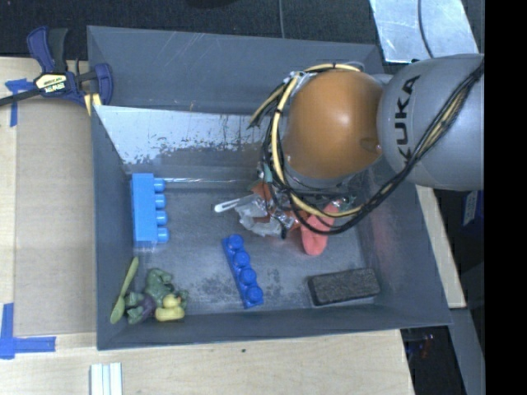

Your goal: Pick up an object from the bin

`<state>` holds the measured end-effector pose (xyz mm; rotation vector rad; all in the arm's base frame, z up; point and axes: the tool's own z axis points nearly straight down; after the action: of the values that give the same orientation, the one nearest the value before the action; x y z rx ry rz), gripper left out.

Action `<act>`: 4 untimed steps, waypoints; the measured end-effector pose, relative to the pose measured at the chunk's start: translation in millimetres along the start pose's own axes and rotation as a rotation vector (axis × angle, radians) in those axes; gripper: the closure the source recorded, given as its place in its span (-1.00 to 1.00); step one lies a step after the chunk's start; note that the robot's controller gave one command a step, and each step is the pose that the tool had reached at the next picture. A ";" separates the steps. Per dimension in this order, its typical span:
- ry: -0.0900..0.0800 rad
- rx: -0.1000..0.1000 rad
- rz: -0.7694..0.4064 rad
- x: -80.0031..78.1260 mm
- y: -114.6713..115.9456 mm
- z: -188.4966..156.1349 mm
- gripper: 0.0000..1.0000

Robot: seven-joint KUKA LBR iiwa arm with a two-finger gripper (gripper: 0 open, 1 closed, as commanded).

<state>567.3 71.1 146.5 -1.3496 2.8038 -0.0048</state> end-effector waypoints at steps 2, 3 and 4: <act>-0.002 0.002 0.013 -65.5 15.8 -3.5 1.00; -0.003 -0.002 0.014 -32.2 25.5 -19.0 1.00; -0.002 0.004 -0.016 6.8 4.1 -18.1 1.00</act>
Offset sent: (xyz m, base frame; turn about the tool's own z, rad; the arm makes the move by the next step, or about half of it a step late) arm 0.0433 0.1008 0.0069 0.0134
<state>559.3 68.2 164.3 -1.3712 2.7899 -0.0092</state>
